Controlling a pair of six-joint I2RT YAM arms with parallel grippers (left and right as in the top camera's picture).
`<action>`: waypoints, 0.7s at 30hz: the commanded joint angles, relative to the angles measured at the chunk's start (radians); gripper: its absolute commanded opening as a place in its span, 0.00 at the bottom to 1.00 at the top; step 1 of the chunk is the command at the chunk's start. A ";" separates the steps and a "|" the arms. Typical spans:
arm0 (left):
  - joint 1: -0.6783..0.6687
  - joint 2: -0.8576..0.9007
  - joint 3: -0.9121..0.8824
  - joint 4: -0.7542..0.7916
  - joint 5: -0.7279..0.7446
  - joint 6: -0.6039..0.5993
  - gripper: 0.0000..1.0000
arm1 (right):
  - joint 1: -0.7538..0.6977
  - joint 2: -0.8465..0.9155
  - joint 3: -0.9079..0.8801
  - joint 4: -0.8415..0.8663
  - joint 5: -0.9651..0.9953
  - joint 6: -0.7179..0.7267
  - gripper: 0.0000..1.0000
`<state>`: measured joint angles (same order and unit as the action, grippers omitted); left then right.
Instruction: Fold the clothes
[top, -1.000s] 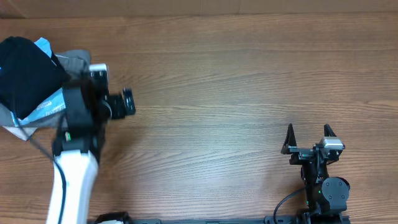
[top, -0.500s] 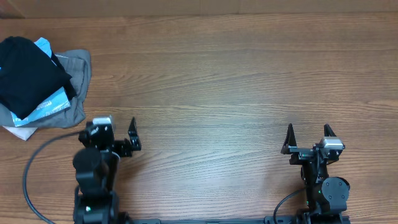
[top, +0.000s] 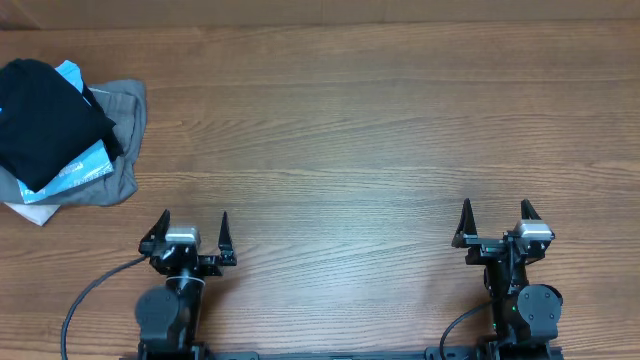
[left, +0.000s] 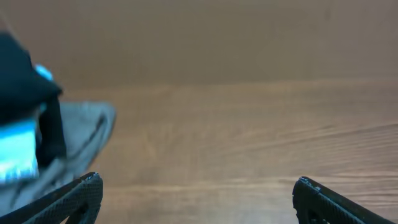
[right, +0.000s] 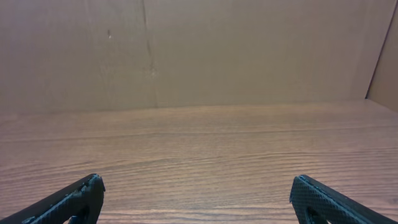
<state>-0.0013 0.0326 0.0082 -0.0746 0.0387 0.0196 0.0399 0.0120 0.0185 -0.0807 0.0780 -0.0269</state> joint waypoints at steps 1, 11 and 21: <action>-0.013 -0.029 -0.003 -0.006 -0.033 0.086 1.00 | -0.002 -0.009 -0.010 0.004 0.003 -0.007 1.00; -0.012 -0.029 -0.003 -0.003 -0.020 0.085 1.00 | -0.002 -0.009 -0.010 0.004 0.003 -0.007 1.00; -0.012 -0.028 -0.003 -0.003 -0.020 0.085 1.00 | -0.002 -0.009 -0.010 0.004 0.003 -0.007 1.00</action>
<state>-0.0101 0.0158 0.0082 -0.0757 0.0257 0.0826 0.0399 0.0120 0.0185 -0.0814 0.0780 -0.0273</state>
